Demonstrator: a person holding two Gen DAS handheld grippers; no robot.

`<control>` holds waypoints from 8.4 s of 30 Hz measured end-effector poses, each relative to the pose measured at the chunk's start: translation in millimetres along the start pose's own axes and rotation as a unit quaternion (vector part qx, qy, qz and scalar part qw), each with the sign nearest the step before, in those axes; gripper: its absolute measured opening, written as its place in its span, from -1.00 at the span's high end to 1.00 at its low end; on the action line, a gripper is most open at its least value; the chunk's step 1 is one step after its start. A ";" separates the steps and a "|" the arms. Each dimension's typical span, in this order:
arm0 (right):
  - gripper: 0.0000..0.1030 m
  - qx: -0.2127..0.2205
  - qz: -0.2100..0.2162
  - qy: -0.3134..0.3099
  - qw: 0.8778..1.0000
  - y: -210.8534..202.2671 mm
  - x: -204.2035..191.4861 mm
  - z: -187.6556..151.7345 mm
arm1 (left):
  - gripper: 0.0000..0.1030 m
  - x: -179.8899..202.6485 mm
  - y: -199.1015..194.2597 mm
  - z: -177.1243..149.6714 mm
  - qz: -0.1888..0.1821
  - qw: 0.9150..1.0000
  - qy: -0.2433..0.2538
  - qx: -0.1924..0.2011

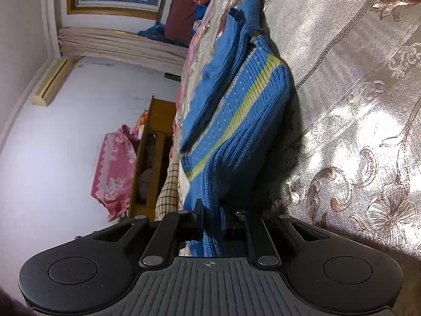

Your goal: Fold small clothes

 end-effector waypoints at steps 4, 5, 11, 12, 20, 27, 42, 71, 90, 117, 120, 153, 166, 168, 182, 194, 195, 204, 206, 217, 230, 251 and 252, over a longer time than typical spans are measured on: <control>0.73 -0.003 0.002 0.002 1.000 -0.2 0.6 -0.2 | -0.04 1.7 12.3 2.5 0.027 1.000 -0.004 -0.012; 0.73 -0.003 0.002 0.003 1.000 -0.1 0.7 0.0 | -0.04 2.2 15.1 3.3 0.029 0.999 -0.007 -0.017; 0.73 -0.005 -0.002 -0.002 1.000 -2.0 -0.9 -1.3 | 0.32 8.2 22.2 4.1 0.053 0.998 0.024 -0.020; 0.73 -0.006 -0.004 -0.003 1.000 -0.8 -1.6 -0.4 | 0.47 7.7 21.7 4.1 0.057 0.998 0.030 -0.021; 0.73 -0.012 -0.007 -0.003 1.000 4.4 -2.1 -2.6 | 0.52 2.4 10.4 1.0 0.047 0.998 0.024 -0.023; 0.73 -0.011 -0.007 -0.001 1.000 5.3 -0.9 -2.5 | 0.51 16.4 21.0 -3.5 0.034 0.998 0.023 -0.042; 0.73 -0.016 0.001 0.003 1.000 1.0 1.3 -0.6 | 0.59 17.0 40.2 -4.5 0.037 0.996 0.008 -0.075; 0.78 0.045 0.061 0.034 0.997 -10.6 -12.5 22.9 | 0.18 0.3 29.6 6.6 -0.015 0.999 -0.034 -0.036; 0.78 0.039 0.104 0.040 0.993 -26.0 -18.9 16.1 | 0.75 -17.2 4.3 -15.8 0.011 0.997 -0.072 -0.022; 0.78 0.180 0.033 0.048 0.982 52.9 -43.2 191.1 | 0.77 -59.7 33.2 198.9 -0.220 0.946 -0.156 0.179; 0.78 0.183 0.009 0.063 0.981 66.1 -28.9 202.4 | 0.77 -60.7 51.7 210.7 -0.212 0.948 -0.156 0.176; 0.32 0.105 -0.134 -0.169 0.971 105.2 -68.5 187.2 | 0.70 -79.2 34.3 149.4 -0.200 0.942 -0.168 0.209; 0.36 0.076 -0.195 -0.172 0.962 120.5 -39.8 214.9 | 0.49 -9.4 72.3 168.4 -0.154 0.976 0.053 0.143; 0.36 0.099 -0.217 -0.169 0.956 112.5 -36.0 224.4 | 0.49 -5.7 84.6 180.6 -0.131 0.979 0.062 0.142; 0.32 0.125 -0.273 -0.266 0.916 63.4 -54.9 165.6 | 0.38 -57.7 67.6 184.1 -0.079 0.976 -0.056 0.197; 0.35 0.102 -0.362 -0.277 0.884 52.1 -47.2 133.1 | 0.31 -73.5 64.0 135.7 -0.083 0.975 -0.112 0.175; 0.35 0.105 -0.361 -0.283 0.882 51.9 -52.9 132.8 | 0.31 -73.5 63.2 133.5 -0.082 0.974 -0.114 0.176; 0.35 0.082 -0.339 -0.308 0.885 92.7 -76.5 117.7 | 0.30 -65.1 59.4 116.4 -0.092 0.975 -0.097 0.177; 0.35 0.061 -0.349 -0.296 0.887 104.8 -69.8 115.4 | 0.30 -64.6 64.1 112.1 -0.090 0.978 -0.094 0.165; 0.32 0.037 -0.335 -0.348 0.875 153.2 -116.9 101.7 | 0.29 -69.5 52.1 107.3 -0.114 0.976 -0.090 0.163; 0.11 -0.066 -0.288 -0.395 0.870 317.7 -170.1 88.3 | 0.27 -73.7 57.1 96.9 -0.144 0.976 -0.094 0.134; 0.74 -0.123 -0.349 -0.461 0.806 373.2 -175.7 67.6 | 0.15 -68.7 50.3 94.9 -0.160 0.975 -0.079 0.136; 0.61 -0.122 -0.354 -0.463 0.803 375.8 -177.3 68.1 | 0.15 -67.8 50.8 93.1 -0.160 0.974 -0.080 0.135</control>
Point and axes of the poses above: each gripper's, at about its wrist camera, not at the fingertips, and y roughly the way its jaws point, x to its right, z to its top, the point moved 5 cm from there along y, roughly the way its jaws point, and after that the axes turned 2 degrees about -y, right-handed, at the moved point
